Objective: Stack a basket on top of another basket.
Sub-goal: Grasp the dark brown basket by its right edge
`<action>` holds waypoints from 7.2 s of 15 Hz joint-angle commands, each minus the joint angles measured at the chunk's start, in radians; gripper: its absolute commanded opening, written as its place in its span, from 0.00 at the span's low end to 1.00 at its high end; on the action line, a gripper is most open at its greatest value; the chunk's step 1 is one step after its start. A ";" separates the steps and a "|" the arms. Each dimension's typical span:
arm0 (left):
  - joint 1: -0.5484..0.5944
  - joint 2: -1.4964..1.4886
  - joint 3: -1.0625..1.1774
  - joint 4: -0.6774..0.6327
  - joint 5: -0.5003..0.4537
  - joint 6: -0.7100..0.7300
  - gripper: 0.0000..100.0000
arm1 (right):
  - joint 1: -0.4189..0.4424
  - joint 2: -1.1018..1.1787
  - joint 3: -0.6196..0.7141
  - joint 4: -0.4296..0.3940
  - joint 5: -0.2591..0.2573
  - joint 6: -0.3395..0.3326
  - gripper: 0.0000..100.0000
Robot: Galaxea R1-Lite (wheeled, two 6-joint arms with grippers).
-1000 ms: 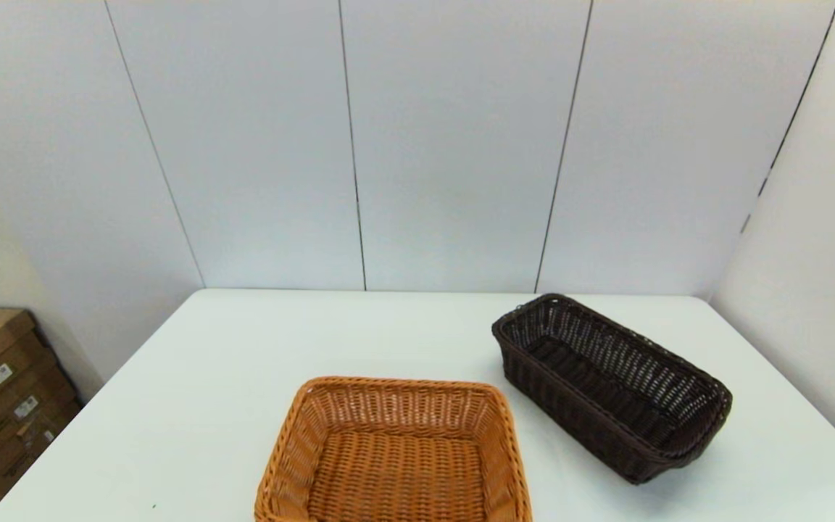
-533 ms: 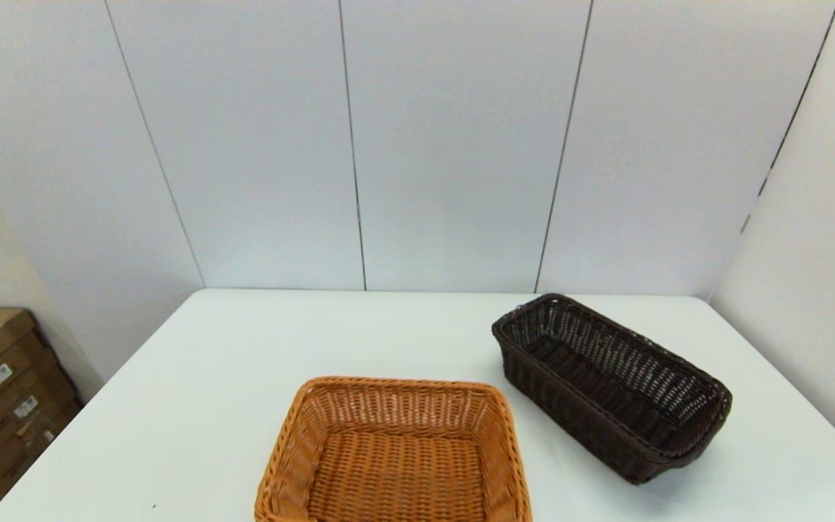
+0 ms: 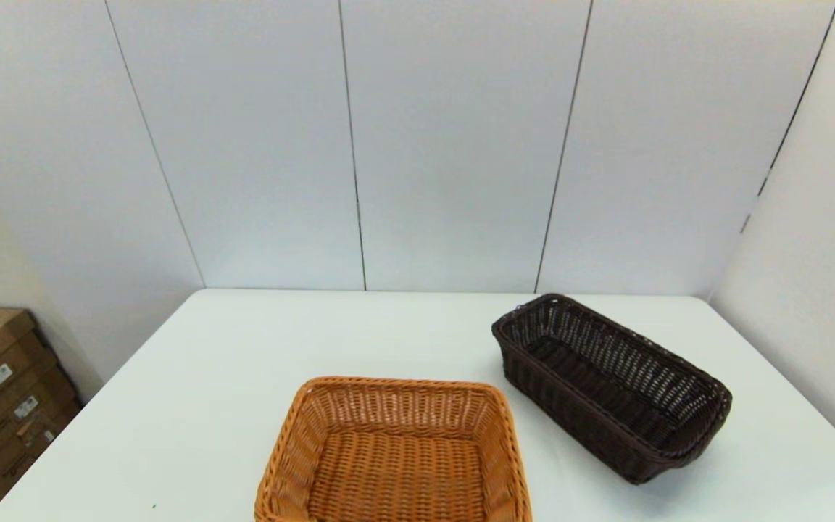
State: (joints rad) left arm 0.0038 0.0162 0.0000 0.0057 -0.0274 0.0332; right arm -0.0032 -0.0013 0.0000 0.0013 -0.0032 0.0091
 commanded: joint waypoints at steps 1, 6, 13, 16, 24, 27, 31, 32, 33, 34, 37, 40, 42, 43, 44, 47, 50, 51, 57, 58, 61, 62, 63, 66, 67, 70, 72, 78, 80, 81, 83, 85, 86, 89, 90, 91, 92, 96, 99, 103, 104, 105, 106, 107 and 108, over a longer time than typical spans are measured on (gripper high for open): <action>-0.001 -0.018 0.002 0.000 0.000 -0.003 1.00 | 0.000 0.001 0.000 0.000 0.000 0.000 1.00; -0.001 -0.018 0.002 0.000 0.014 -0.015 1.00 | 0.000 0.001 0.000 0.000 0.000 0.000 1.00; -0.001 -0.018 0.002 0.000 0.014 -0.013 1.00 | 0.000 0.001 0.000 0.000 0.000 0.000 1.00; -0.001 -0.018 0.002 0.000 0.014 -0.013 1.00 | 0.000 0.001 0.000 0.000 -0.001 0.002 1.00; -0.001 -0.018 0.002 0.000 0.014 -0.013 1.00 | 0.000 0.001 0.000 0.000 -0.001 0.003 1.00; -0.001 -0.018 0.002 0.000 0.014 -0.013 1.00 | 0.000 0.001 -0.002 0.002 -0.001 -0.005 1.00; -0.001 -0.018 0.002 0.000 0.014 -0.013 1.00 | 0.000 0.037 -0.121 0.091 0.023 -0.005 1.00; -0.001 -0.018 0.002 0.000 0.014 -0.013 1.00 | 0.000 0.040 -0.161 0.134 0.040 -0.005 1.00; 0.001 -0.018 0.002 0.000 0.014 -0.013 1.00 | 0.000 0.046 -0.189 0.155 0.051 -0.008 1.00; -0.001 -0.018 0.002 0.000 0.014 -0.013 1.00 | 0.000 0.080 -0.210 0.154 0.065 -0.015 1.00; -0.001 -0.018 0.002 0.000 0.014 -0.013 1.00 | 0.003 0.207 -0.298 0.141 0.071 -0.024 1.00; -0.001 -0.018 0.002 0.000 0.014 -0.013 1.00 | -0.003 0.405 -0.442 0.051 0.045 -0.028 1.00; -0.001 -0.018 0.002 0.000 0.014 -0.013 1.00 | -0.001 0.503 -0.543 0.042 0.042 -0.037 1.00; 0.001 -0.018 0.002 0.000 0.014 -0.013 1.00 | -0.001 0.544 -0.586 0.042 0.042 -0.049 1.00; -0.001 -0.018 0.002 0.000 0.014 -0.013 1.00 | -0.001 0.580 -0.615 0.042 0.042 -0.052 1.00; -0.001 -0.018 0.002 0.000 0.014 -0.013 1.00 | 0.000 0.635 -0.609 0.049 0.038 -0.054 1.00; -0.001 -0.018 0.002 0.000 0.014 -0.013 1.00 | 0.002 0.676 -0.609 0.109 0.019 -0.058 1.00; -0.001 -0.018 0.002 0.000 0.014 -0.013 1.00 | 0.002 0.690 -0.607 0.111 0.017 -0.058 1.00; -0.001 -0.018 0.002 0.002 0.014 -0.013 1.00 | 0.020 0.816 -0.653 0.207 0.015 -0.077 1.00; -0.001 -0.018 0.002 0.000 0.014 -0.013 1.00 | 0.031 0.831 -0.693 0.264 0.012 -0.075 1.00; -0.001 -0.018 0.002 0.000 0.014 -0.013 1.00 | 0.042 0.865 -0.770 0.355 0.012 -0.075 1.00; -0.001 -0.018 0.002 0.000 0.014 -0.013 1.00 | 0.042 0.865 -0.787 0.382 0.014 -0.074 1.00; -0.001 -0.018 0.002 0.000 0.014 -0.013 1.00 | 0.043 0.862 -0.796 0.399 0.015 -0.075 1.00; -0.001 -0.018 0.002 0.000 0.014 -0.013 1.00 | 0.040 0.865 -0.821 0.441 0.012 -0.074 1.00; -0.001 -0.018 0.002 0.000 0.014 -0.013 1.00 | 0.040 0.866 -0.821 0.482 0.012 -0.074 1.00; -0.001 -0.018 0.002 0.000 0.014 -0.013 1.00 | 0.042 0.877 -0.819 0.614 0.015 -0.074 1.00; -0.001 -0.018 0.002 0.000 0.014 -0.013 1.00 | 0.042 0.903 -0.802 0.620 0.015 -0.063 1.00; -0.001 -0.018 0.002 0.000 0.014 -0.013 1.00 | 0.049 0.986 -0.784 0.635 0.011 -0.012 1.00; -0.001 -0.018 0.002 0.000 0.014 -0.013 1.00 | 0.055 1.000 -0.793 0.635 0.012 -0.009 1.00; -0.001 -0.018 0.002 0.000 0.014 -0.013 1.00 | 0.057 1.011 -0.799 0.635 0.012 0.002 1.00; -0.001 -0.018 0.002 0.000 0.014 -0.013 1.00 | 0.072 1.061 -0.847 0.649 0.008 0.089 1.00; -0.001 -0.018 0.002 0.000 0.014 -0.013 1.00 | 0.117 1.115 -0.933 0.760 0.008 0.196 1.00; -0.001 -0.018 0.002 0.002 0.014 -0.013 1.00 | 0.166 1.143 -0.983 0.827 0.006 0.269 1.00; -0.001 -0.018 0.002 0.000 0.014 -0.013 1.00 | 0.301 1.225 -1.014 0.893 -0.110 0.437 1.00; -0.001 -0.018 0.002 0.000 0.014 -0.013 1.00 | 0.322 1.247 -1.005 0.893 -0.121 0.480 1.00; -0.001 -0.018 0.002 0.000 0.014 -0.013 1.00 | 0.342 1.270 -1.003 0.893 -0.124 0.508 1.00; -0.001 -0.018 0.002 0.000 0.014 -0.013 1.00 | 0.347 1.291 -1.003 0.893 -0.124 0.522 1.00; -0.001 -0.018 0.002 0.000 0.014 -0.013 1.00 | 0.410 1.405 -1.005 0.890 -0.123 0.637 1.00; -0.001 -0.018 0.002 0.000 0.014 -0.013 1.00 | 0.428 1.474 -1.049 0.868 -0.130 0.646 1.00; -0.001 -0.018 0.002 0.000 0.014 -0.013 1.00 | 0.417 1.564 -1.058 0.810 -0.132 0.643 1.00; -0.001 -0.018 0.002 0.000 0.014 -0.013 1.00 | 0.416 1.586 -1.060 0.780 -0.133 0.644 1.00; -0.001 -0.018 0.002 0.000 0.014 -0.013 1.00 | 0.405 1.601 -1.058 0.749 -0.135 0.646 1.00; -0.001 -0.018 0.002 0.000 0.014 -0.015 1.00 | 0.376 1.620 -1.063 0.737 -0.136 0.644 1.00; -0.001 -0.018 0.002 0.000 0.014 -0.013 1.00 | 0.347 1.633 -1.075 0.737 -0.136 0.643 1.00; -0.001 -0.018 0.002 0.000 0.014 -0.013 1.00 | 0.319 1.650 -1.080 0.735 -0.139 0.641 1.00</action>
State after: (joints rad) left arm 0.0028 0.0004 0.0000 0.0062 -0.0138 0.0196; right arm 0.3666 1.5977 -1.0655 0.7340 -0.1385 0.6489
